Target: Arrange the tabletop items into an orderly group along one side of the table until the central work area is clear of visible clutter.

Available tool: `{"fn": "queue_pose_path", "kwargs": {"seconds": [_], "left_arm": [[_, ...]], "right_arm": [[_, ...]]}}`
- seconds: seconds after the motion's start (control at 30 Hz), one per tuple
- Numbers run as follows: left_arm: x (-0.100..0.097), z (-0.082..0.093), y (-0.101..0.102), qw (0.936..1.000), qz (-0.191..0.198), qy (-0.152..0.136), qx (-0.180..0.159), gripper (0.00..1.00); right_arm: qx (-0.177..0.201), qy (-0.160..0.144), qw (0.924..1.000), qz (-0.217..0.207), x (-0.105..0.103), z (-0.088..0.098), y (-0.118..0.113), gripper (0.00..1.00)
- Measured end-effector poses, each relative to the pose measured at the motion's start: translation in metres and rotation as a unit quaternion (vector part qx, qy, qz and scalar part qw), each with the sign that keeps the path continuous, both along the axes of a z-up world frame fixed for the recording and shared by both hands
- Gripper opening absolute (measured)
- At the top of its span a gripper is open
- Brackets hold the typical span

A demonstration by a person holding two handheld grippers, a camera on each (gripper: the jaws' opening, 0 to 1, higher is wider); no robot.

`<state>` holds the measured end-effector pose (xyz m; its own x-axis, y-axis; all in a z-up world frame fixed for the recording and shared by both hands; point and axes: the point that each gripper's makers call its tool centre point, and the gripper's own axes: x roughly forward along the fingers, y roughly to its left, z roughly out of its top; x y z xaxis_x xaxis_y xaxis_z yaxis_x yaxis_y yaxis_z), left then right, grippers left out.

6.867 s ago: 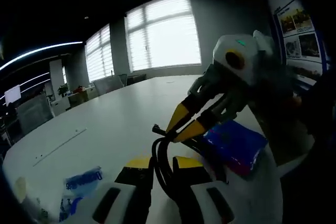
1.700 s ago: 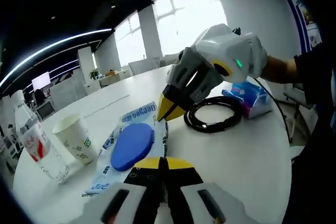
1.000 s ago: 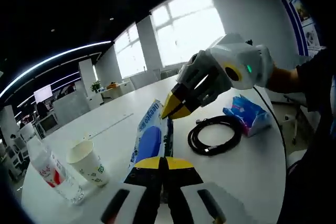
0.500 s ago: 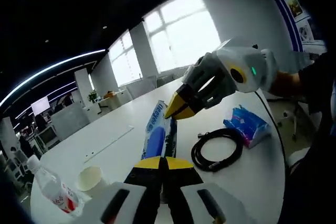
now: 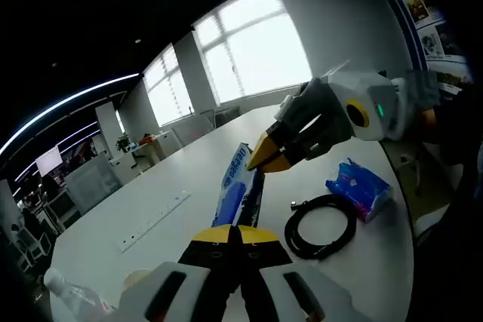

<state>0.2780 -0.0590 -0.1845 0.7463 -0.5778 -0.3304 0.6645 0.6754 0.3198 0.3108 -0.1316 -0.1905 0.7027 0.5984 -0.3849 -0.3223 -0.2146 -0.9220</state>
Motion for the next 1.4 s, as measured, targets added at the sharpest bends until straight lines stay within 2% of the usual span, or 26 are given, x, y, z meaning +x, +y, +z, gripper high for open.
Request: {"fn": "queue_pose_path", "kwargs": {"seconds": [0.6,0.73,0.9,1.1,1.4], "left_arm": [[0.016,0.003,0.002,0.9998,0.002,0.001,0.02,0.0],[0.022,0.001,0.001,0.9995,0.003,-0.01,0.029,0.0],[0.031,-0.012,0.001,0.9996,0.007,0.0,0.027,0.0],[0.039,-0.026,0.004,0.9993,0.014,0.006,0.034,0.0],[0.045,-0.043,0.003,0.999,0.017,0.018,0.038,0.0]], "right_arm": [[0.016,0.006,0.9996,-0.024,0.01,0.0,0.001,0.0],[0.018,0.007,0.9993,-0.031,0.015,-0.002,-0.001,0.0],[0.029,0.017,0.9987,-0.04,0.023,-0.011,-0.001,0.0],[0.023,0.023,0.9987,-0.04,0.032,-0.027,0.001,0.0],[0.022,0.04,0.9981,-0.043,0.034,-0.044,0.0,0.0]]}}
